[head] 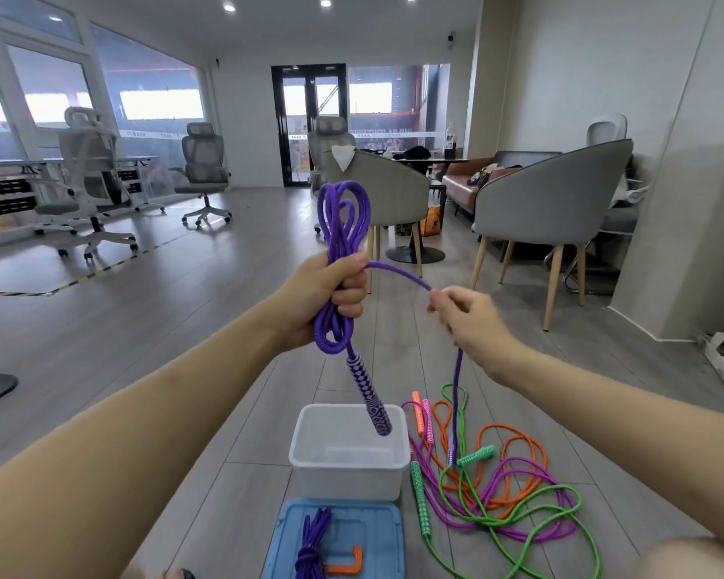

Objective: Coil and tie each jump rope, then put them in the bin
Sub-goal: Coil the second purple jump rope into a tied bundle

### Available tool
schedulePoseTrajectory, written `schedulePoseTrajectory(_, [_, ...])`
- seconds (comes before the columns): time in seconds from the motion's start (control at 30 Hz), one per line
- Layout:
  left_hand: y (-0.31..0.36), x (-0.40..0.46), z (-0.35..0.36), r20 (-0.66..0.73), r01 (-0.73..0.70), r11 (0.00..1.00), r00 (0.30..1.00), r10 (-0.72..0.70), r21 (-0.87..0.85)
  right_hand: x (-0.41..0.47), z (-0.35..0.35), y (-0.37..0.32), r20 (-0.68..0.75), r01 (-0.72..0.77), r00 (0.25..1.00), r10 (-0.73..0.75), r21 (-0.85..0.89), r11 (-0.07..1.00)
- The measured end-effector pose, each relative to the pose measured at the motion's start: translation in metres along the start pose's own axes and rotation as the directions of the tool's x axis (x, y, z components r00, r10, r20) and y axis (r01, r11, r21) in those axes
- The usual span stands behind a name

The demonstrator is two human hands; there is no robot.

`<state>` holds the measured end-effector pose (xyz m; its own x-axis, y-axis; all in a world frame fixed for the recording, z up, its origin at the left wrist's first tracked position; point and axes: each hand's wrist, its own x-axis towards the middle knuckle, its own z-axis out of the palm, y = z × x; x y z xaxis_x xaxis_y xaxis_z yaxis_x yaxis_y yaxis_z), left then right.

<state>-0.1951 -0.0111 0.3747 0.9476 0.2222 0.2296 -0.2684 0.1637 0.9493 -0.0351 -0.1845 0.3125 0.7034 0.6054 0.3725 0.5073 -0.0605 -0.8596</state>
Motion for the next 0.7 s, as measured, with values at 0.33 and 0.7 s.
schedulePoseTrajectory(0.33, [0.001, 0.0, -0.007, -0.087, -0.065, 0.994, 0.995, 0.057, -0.086, -0.002, 0.001, -0.037, -0.068, 0.042, 0.997, -0.028, 0.213, 0.976])
schedulePoseTrajectory(0.7, [-0.034, -0.003, -0.004, -0.013, 0.144, 0.935, 0.989, -0.148, 0.324, 0.004, -0.002, -0.034, -0.159, 0.024, 0.987, 0.002, 0.159, 0.987])
